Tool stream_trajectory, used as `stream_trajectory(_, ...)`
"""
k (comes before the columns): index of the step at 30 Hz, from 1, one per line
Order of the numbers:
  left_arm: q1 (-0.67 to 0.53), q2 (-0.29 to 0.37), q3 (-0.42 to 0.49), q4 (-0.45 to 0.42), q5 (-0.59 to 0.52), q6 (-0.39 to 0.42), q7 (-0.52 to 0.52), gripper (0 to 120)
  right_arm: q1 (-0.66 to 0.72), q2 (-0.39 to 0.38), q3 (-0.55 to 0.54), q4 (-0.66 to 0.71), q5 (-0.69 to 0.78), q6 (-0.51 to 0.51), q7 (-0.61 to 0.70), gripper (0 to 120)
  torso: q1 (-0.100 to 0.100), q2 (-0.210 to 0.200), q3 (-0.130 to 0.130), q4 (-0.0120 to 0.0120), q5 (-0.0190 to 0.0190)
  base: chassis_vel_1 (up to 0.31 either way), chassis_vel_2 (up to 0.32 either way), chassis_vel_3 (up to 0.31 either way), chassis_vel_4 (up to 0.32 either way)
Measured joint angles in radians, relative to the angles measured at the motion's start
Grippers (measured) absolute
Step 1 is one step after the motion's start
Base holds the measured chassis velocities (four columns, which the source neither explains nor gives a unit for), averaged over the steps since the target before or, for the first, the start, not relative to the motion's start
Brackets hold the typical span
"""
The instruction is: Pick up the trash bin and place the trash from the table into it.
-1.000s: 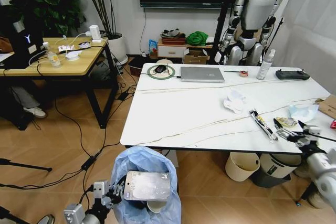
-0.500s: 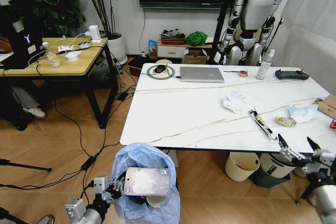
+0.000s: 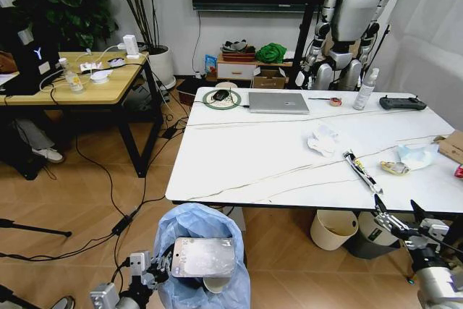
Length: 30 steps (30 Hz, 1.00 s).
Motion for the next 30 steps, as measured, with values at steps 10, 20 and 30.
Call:
stream_trajectory(10, -0.002, -0.001, 0.006, 0.000, 0.004, 0.000, 0.000, 0, 0.007, -0.008, 0.001, -0.013, 0.013, 0.004, -0.007, 100, 0.000, 0.000, 0.000, 0.0001, 0.0004, -0.087, -0.080, 0.101, 0.085)
stream_trajectory(20, -0.004, 0.000, 0.010, 0.000, 0.006, 0.000, 0.000, 0, 0.007, -0.009, 0.000, -0.020, 0.012, 0.016, -0.014, 100, 0.000, 0.000, 0.000, 0.0000, 0.0003, -0.167, -0.163, 0.158, 0.155)
stream_trajectory(30, -0.005, -0.001, 0.016, -0.001, 0.010, 0.000, 0.000, 0, 0.009, -0.012, -0.003, -0.024, 0.007, 0.029, -0.022, 100, 0.000, 0.000, 0.000, -0.0003, 0.0002, -0.119, -0.126, 0.123, 0.135)
